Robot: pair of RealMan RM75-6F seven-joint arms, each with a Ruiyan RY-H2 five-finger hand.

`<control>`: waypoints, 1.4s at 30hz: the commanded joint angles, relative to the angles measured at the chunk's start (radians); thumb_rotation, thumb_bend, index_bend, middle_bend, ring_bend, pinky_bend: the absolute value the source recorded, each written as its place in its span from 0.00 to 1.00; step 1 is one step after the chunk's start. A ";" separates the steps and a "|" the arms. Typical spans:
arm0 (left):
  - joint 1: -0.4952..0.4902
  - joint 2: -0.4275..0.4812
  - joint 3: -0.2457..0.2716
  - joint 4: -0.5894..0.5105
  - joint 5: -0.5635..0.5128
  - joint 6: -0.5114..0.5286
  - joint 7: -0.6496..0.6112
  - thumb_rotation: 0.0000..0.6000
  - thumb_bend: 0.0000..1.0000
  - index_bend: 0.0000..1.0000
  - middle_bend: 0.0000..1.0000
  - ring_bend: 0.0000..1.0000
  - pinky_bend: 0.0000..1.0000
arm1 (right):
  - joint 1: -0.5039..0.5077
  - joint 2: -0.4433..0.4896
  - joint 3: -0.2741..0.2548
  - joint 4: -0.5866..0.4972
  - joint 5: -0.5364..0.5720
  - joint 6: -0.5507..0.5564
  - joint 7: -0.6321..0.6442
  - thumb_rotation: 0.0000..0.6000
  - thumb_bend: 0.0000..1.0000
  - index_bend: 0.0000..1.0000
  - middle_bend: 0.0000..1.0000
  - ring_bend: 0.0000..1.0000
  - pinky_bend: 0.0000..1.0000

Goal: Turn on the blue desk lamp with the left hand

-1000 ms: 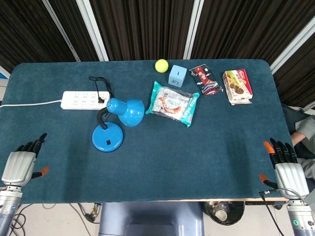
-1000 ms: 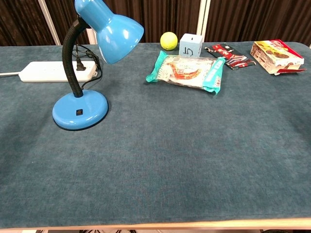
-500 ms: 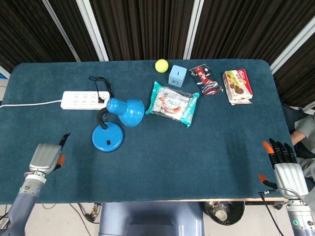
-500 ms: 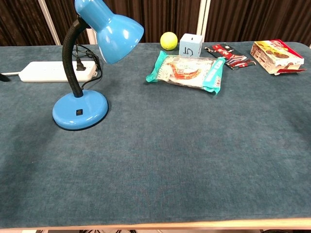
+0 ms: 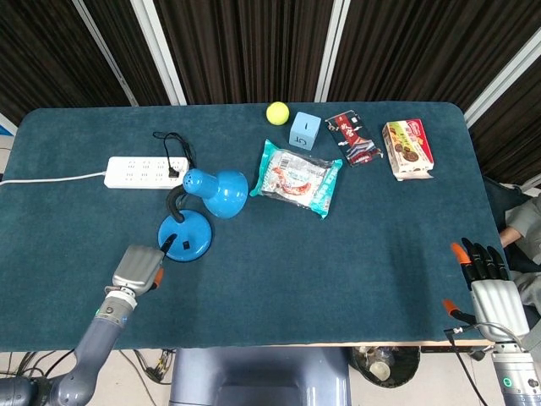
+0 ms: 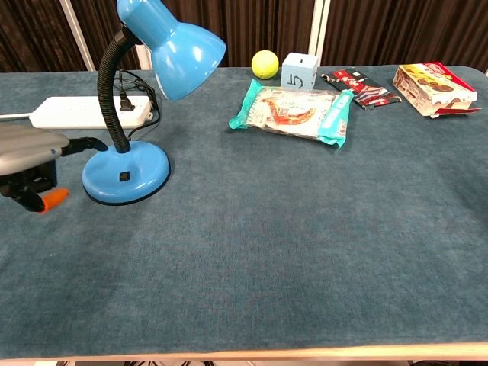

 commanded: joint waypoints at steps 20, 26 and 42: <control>-0.069 -0.093 0.061 0.020 -0.077 0.099 0.047 1.00 0.55 0.03 0.94 0.89 0.91 | 0.001 0.003 -0.001 -0.006 -0.001 -0.002 0.009 1.00 0.24 0.00 0.00 0.00 0.00; -0.077 -0.095 0.072 0.034 -0.087 0.093 0.031 1.00 0.55 0.03 0.94 0.89 0.91 | 0.000 0.001 -0.002 -0.005 -0.003 -0.001 0.007 1.00 0.24 0.00 0.00 0.00 0.00; -0.081 -0.120 0.126 0.065 -0.079 0.096 0.010 1.00 0.56 0.06 0.94 0.89 0.91 | 0.000 0.003 -0.002 -0.007 -0.001 -0.001 0.010 1.00 0.24 0.00 0.00 0.00 0.00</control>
